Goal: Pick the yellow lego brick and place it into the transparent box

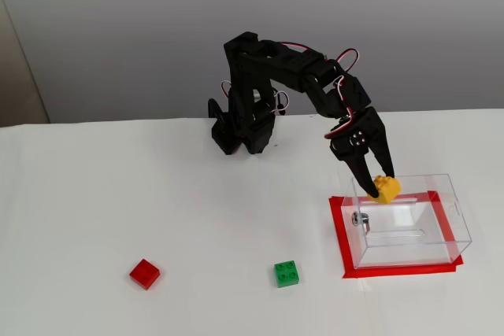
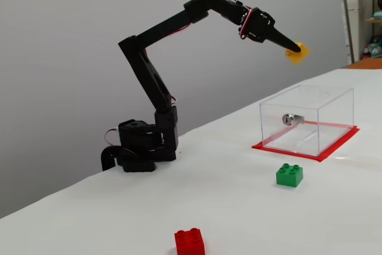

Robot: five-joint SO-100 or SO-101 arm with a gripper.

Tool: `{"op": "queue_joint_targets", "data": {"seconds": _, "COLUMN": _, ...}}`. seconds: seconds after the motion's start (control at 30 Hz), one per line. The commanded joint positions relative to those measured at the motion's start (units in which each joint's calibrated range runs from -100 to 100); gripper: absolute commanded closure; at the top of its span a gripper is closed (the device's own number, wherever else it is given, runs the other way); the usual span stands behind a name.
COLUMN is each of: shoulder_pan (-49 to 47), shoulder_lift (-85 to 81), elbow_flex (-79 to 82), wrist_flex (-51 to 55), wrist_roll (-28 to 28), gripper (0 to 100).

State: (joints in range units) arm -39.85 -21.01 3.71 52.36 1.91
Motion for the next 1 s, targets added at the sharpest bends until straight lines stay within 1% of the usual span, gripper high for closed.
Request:
{"op": "queue_joint_targets", "data": {"seconds": 0.0, "shoulder_pan": -2.26, "shoulder_lift": 2.47, "elbow_flex": -0.90, "wrist_flex": -2.40, "wrist_roll": 0.13, "gripper": 85}}
{"op": "queue_joint_targets", "data": {"seconds": 0.17, "shoulder_pan": -4.77, "shoulder_lift": 7.74, "elbow_flex": -1.36, "wrist_flex": -3.97, "wrist_roll": 0.13, "gripper": 85}}
{"op": "queue_joint_targets", "data": {"seconds": 0.5, "shoulder_pan": -10.98, "shoulder_lift": 13.59, "elbow_flex": -1.36, "wrist_flex": -11.28, "wrist_roll": 0.13, "gripper": 85}}
{"op": "queue_joint_targets", "data": {"seconds": 0.7, "shoulder_pan": -13.50, "shoulder_lift": 13.76, "elbow_flex": -1.27, "wrist_flex": -11.28, "wrist_roll": 0.08, "gripper": 85}}
{"op": "queue_joint_targets", "data": {"seconds": 0.97, "shoulder_pan": -13.27, "shoulder_lift": 12.91, "elbow_flex": -0.72, "wrist_flex": -11.02, "wrist_roll": 0.08, "gripper": 84}}
